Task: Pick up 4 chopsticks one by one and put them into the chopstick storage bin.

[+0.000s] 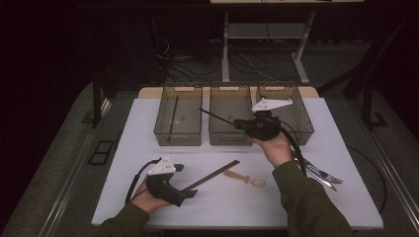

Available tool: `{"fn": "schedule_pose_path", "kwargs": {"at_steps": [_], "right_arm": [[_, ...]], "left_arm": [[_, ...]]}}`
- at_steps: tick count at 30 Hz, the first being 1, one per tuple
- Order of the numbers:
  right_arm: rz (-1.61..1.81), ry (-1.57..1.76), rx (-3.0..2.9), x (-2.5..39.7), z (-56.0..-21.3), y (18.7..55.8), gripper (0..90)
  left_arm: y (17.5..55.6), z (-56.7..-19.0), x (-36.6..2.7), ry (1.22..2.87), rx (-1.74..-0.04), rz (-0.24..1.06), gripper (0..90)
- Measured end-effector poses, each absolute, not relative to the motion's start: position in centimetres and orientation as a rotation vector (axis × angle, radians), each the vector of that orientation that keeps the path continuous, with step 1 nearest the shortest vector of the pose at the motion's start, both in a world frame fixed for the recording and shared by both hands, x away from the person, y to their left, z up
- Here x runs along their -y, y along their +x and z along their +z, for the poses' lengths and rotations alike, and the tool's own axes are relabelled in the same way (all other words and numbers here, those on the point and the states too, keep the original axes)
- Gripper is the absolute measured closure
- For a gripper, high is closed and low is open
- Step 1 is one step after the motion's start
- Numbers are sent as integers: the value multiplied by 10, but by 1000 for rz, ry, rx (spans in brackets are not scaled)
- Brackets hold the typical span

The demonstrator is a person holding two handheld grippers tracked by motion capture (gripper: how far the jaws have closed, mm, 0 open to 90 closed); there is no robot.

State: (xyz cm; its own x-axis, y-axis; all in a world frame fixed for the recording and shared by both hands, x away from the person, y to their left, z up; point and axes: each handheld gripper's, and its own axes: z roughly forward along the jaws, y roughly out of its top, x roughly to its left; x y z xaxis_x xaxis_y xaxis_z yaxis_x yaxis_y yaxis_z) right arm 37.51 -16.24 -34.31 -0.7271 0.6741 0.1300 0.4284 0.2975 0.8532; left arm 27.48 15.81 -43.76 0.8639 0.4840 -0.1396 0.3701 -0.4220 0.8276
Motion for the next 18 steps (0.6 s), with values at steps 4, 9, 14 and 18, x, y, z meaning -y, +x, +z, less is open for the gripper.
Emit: {"fn": "schedule_pose_path", "kwargs": {"at_steps": [4,9,14,18], "right_arm": [[1388,1016,-2317,147,-340,387,856],[1378,1028,-2314,130,-339,400,856],[1365,1043,-2317,112,-340,413,856],[1355,1056,-2314,100,-342,422,856]], "left_arm": [[275,-437,-158,2063,-614,145,0],[275,-437,-158,2055,-616,146,0],[274,-437,-158,2056,-613,145,0],[274,-437,-157,2057,-608,147,0]]}}
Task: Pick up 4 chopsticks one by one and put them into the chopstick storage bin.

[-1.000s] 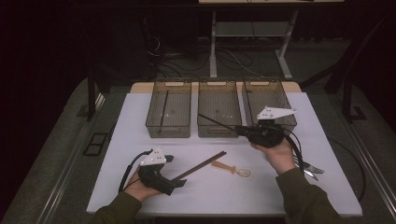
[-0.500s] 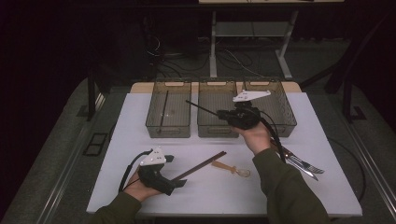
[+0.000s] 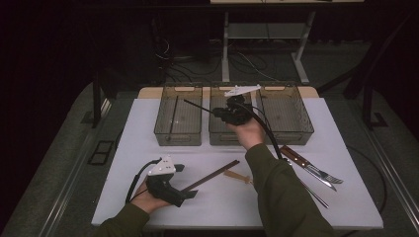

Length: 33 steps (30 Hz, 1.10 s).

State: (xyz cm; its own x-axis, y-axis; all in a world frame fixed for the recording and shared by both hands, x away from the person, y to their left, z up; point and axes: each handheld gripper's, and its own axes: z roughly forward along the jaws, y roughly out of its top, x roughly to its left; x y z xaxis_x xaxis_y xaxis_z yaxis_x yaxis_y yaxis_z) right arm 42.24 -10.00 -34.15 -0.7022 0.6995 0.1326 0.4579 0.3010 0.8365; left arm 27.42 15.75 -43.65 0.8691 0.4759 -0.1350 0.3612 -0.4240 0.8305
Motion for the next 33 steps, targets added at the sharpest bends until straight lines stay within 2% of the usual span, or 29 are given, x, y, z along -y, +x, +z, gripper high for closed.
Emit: {"fn": "schedule_pose_path", "kwargs": {"at_steps": [21,33], "right_arm": [[1232,1117,-2333,31,-347,478,856],[1164,1116,-2354,0,-352,493,855]], "left_arm": [[274,-436,-157,2064,-594,158,0],[273,-435,-157,2047,-602,151,0]]}}
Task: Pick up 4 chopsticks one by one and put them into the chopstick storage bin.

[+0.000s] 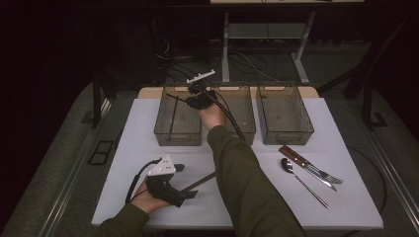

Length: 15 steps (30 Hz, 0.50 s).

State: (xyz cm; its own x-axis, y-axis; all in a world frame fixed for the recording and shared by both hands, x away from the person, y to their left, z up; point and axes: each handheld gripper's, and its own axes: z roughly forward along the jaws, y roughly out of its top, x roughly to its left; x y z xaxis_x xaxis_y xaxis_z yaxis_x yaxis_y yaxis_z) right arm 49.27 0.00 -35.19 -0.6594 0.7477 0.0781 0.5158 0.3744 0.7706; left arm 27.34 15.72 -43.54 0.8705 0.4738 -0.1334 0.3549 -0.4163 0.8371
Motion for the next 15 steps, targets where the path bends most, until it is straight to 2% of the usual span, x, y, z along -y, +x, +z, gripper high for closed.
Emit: {"fn": "schedule_pose_path", "kwargs": {"at_steps": [10,12,15], "right_arm": [[1103,1150,-2366,-12,-368,502,843],[1122,1169,-2359,-12,-369,503,690],[1139,1165,-2356,-9,-365,502,575]], "left_arm": [[274,-435,-158,2053,-594,147,0],[274,-435,-158,2051,-594,147,0],[274,-434,-158,2051,-592,149,0]]}}
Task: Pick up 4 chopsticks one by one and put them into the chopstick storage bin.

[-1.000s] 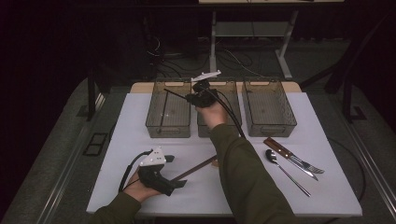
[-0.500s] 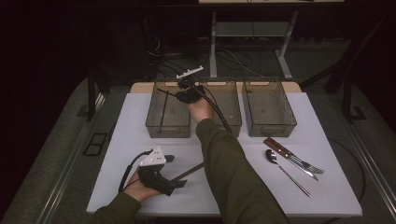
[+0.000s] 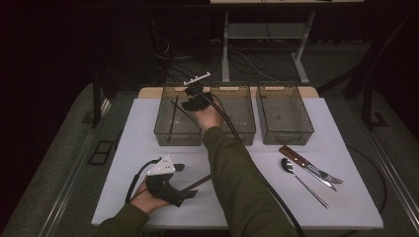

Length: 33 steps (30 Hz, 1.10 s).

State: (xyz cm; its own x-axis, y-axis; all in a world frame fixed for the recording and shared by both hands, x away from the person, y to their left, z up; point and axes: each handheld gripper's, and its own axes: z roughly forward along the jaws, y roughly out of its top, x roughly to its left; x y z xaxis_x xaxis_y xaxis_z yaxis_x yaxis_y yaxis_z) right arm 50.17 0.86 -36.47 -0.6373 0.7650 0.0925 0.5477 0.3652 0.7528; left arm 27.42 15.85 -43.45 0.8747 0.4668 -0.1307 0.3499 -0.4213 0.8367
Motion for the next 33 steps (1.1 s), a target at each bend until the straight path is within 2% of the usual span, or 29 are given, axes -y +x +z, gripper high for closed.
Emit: {"fn": "schedule_pose_path", "kwargs": {"at_steps": [5,10,24,33], "right_arm": [[1204,1156,-2354,0,-356,497,452],[1231,1137,-2378,11,-351,487,385],[1286,1035,-2457,71,-349,444,120],[1304,1001,-2412,109,-351,420,102]], "left_arm": [[275,-434,-158,2053,-588,156,0],[275,-434,-158,2056,-586,157,0],[275,-436,-158,2054,-596,150,0],[276,-436,-158,2059,-605,144,0]]}}
